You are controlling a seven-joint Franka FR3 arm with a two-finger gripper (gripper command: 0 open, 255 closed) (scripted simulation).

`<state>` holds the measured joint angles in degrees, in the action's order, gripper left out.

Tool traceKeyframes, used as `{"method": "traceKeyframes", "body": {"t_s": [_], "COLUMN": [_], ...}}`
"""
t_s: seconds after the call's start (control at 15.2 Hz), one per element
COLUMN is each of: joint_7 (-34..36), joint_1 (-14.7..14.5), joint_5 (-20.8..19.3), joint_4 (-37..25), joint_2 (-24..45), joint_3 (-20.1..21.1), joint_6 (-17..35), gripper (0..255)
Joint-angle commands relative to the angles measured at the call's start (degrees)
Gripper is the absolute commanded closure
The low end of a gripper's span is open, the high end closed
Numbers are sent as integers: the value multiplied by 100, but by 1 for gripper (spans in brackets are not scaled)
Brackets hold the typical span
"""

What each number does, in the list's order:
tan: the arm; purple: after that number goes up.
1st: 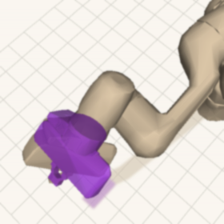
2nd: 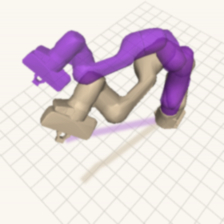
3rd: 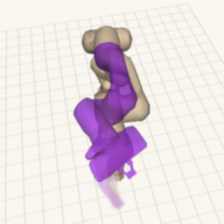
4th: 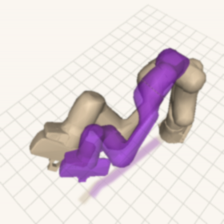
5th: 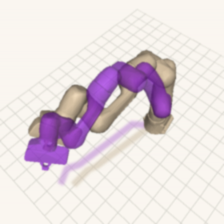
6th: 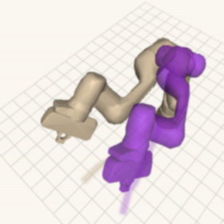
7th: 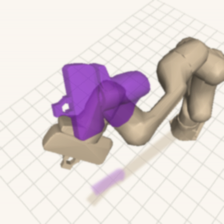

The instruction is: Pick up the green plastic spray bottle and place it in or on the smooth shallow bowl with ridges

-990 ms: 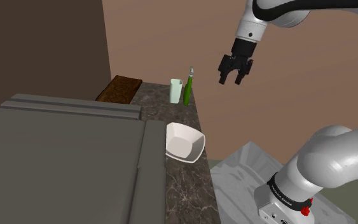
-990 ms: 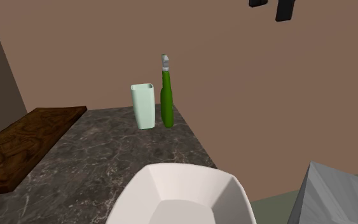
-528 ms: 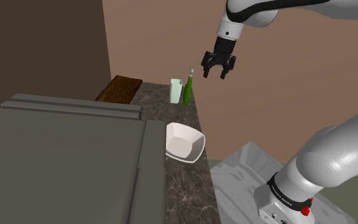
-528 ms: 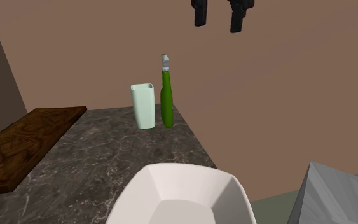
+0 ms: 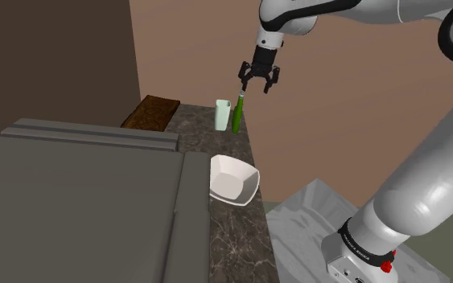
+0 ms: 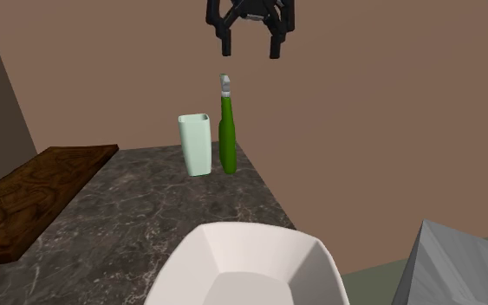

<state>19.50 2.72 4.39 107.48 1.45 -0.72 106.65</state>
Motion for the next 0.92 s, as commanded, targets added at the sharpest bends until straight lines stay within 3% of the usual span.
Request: {"method": "traceKeyframes", "body": {"t_s": [0.0, 0.59, 0.86], "joint_7": [147, 801, 796], "joint_1": [41, 187, 180], "joint_5": [-53, -177, -174], "joint_4": [-491, -3147, -2854], "joint_2": [469, 2550, 2560], "joint_3": [-43, -270, -267], "joint_6": [-1, -495, -193], "gripper": [0, 0, 0]}}
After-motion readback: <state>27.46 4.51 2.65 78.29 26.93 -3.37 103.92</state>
